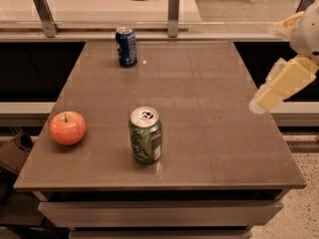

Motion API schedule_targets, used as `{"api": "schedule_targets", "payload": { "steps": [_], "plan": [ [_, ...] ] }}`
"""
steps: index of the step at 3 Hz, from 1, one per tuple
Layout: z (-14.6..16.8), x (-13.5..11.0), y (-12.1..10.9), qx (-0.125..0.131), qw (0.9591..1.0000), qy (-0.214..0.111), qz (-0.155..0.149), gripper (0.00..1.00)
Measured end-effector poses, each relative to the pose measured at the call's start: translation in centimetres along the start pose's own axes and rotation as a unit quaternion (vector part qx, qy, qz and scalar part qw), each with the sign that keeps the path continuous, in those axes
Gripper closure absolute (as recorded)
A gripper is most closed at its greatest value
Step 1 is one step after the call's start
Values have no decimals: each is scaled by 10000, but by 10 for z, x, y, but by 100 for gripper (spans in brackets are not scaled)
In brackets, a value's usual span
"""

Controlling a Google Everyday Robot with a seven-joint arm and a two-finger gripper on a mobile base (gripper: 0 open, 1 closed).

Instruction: Pick pepsi can

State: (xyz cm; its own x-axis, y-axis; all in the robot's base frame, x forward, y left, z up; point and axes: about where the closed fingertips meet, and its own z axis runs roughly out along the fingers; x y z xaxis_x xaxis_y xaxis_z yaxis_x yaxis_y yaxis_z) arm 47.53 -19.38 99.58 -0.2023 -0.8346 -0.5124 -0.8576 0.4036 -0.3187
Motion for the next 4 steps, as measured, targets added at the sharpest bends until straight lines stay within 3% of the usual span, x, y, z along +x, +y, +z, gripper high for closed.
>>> {"api": "schedule_targets", "payload": {
  "steps": [1, 2, 3, 4],
  "plan": [
    [22, -24, -7, 128, 9944, -977, 393, 0],
    [47, -57, -19, 268, 9783, -1931, 702, 0],
    [70, -88, -37, 436, 9587, -2645, 944, 0],
    [85, -113, -53, 529, 9432, -3099, 1077, 0]
  ]
}}
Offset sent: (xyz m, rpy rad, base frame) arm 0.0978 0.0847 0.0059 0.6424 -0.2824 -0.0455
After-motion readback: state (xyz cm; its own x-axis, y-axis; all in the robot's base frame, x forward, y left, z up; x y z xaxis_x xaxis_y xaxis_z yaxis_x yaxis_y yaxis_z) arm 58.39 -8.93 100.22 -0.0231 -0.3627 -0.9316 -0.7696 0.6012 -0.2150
